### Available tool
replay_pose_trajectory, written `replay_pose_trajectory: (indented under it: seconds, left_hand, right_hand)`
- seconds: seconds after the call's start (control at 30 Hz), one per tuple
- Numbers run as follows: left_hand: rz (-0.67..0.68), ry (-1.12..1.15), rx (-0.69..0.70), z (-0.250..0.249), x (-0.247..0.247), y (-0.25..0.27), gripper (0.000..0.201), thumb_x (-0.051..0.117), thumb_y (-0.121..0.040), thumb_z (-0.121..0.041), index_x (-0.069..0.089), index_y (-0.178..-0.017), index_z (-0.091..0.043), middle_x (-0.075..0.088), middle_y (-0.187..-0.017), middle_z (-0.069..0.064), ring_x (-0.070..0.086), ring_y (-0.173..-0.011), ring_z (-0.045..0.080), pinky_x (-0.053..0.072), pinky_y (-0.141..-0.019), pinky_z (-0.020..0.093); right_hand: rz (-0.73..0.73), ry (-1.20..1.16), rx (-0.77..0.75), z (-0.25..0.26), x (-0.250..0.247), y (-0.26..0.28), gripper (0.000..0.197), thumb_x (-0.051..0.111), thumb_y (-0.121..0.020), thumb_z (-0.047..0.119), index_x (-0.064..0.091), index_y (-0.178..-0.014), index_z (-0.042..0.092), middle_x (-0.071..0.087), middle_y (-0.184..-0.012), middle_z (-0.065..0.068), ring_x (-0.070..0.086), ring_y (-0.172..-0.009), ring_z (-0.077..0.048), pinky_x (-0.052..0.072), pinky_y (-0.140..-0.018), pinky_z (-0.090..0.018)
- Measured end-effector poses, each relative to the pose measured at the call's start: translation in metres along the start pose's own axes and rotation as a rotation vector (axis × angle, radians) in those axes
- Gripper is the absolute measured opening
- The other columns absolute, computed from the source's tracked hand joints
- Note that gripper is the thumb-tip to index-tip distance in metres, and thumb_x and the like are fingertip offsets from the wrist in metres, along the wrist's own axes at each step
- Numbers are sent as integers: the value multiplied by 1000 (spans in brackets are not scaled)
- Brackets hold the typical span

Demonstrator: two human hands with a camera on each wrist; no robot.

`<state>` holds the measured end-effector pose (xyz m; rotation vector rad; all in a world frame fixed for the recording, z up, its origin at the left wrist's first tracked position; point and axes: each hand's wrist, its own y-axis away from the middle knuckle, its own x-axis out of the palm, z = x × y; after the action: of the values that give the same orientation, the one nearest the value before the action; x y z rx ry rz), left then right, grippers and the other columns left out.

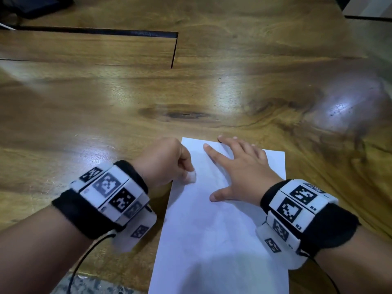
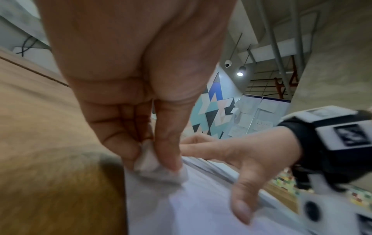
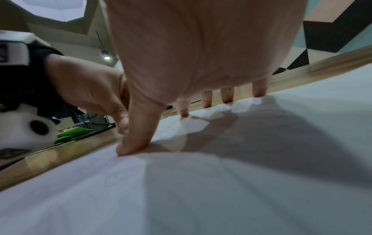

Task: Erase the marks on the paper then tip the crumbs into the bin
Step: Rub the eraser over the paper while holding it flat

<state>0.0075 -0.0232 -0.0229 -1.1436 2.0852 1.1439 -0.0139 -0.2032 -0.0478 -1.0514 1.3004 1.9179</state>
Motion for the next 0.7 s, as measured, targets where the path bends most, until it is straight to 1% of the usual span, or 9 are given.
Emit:
replay_pose_trajectory:
  seconds: [0.17, 0.23, 0.33, 0.37, 0.43, 0.5, 0.57, 0.63, 0.7]
  left_hand:
    - [-236, -8, 5, -9, -10, -27, 14, 76, -68, -16, 71, -79, -9, 55, -58, -8, 47, -54, 5, 33, -46, 1]
    - [-183, -16, 4, -3, -4, -14, 13, 77, -67, -17, 71, -75, -9, 58, -60, -6, 50, -56, 7, 32, -46, 2]
    - [-7, -8, -23, 7, 8, 15, 12, 79, -65, -19, 72, -72, -13, 71, -76, -2, 63, -73, 12, 45, -65, 16]
    - [-1, 17, -28, 9, 9, 15, 12, 79, -65, -20, 72, -71, -14, 72, -75, -3, 63, -72, 10, 46, -66, 15]
    - [-93, 59, -30, 9, 4, 4, 12, 79, -65, -21, 72, -71, -14, 66, -65, -5, 56, -60, 3, 37, -54, 2]
    - [-213, 72, -18, 6, -3, -16, 10, 77, -67, -17, 71, -72, -11, 63, -64, -1, 49, -54, 1, 33, -46, 3]
    - [-264, 73, -19, 3, -5, -26, 8, 76, -69, -14, 69, -70, -10, 64, -69, 3, 48, -53, 4, 35, -47, 11]
    - [-219, 56, -33, 6, -3, -16, 14, 76, -68, -15, 64, -61, -15, 66, -70, 3, 53, -57, 9, 35, -49, 14]
    - [-93, 15, -43, 13, 3, 5, 18, 78, -65, -19, 63, -56, -20, 67, -66, -3, 57, -61, 10, 37, -51, 13]
  right_hand:
    - [6, 7, 4, 1, -2, 1, 108, 63, -67, 69, -9, -144, 46, -14, -155, 9, -12, -144, -21, -2, -116, -46]
    - [8, 11, 4, 2, -2, 0, 108, 63, -67, 69, -9, -145, 46, -14, -155, 9, -12, -144, -21, -2, -116, -47]
    - [12, 16, 5, 2, -1, -1, 108, 62, -67, 69, -9, -145, 45, -14, -155, 9, -12, -144, -22, -2, -117, -48]
    - [14, 20, 4, 2, -1, -1, 108, 62, -67, 69, -9, -145, 45, -14, -155, 8, -12, -144, -22, -2, -117, -48]
    - [16, 25, 5, 2, -1, -1, 108, 62, -67, 69, -9, -145, 45, -15, -155, 8, -12, -144, -22, -1, -117, -48]
    - [17, 25, 11, 2, -1, 0, 108, 62, -67, 70, -10, -145, 46, -15, -155, 9, -12, -144, -22, -2, -117, -47]
    - [25, 27, 14, 3, -2, 0, 109, 61, -67, 70, -10, -145, 45, -15, -155, 9, -12, -144, -22, -2, -117, -47]
    - [29, 29, 14, 3, -2, 0, 109, 61, -67, 70, -10, -145, 45, -15, -155, 9, -12, -144, -22, -2, -117, -47]
    - [30, 32, 12, 3, -2, 0, 108, 61, -68, 70, -11, -145, 44, -15, -155, 9, -13, -144, -22, -2, -117, -47]
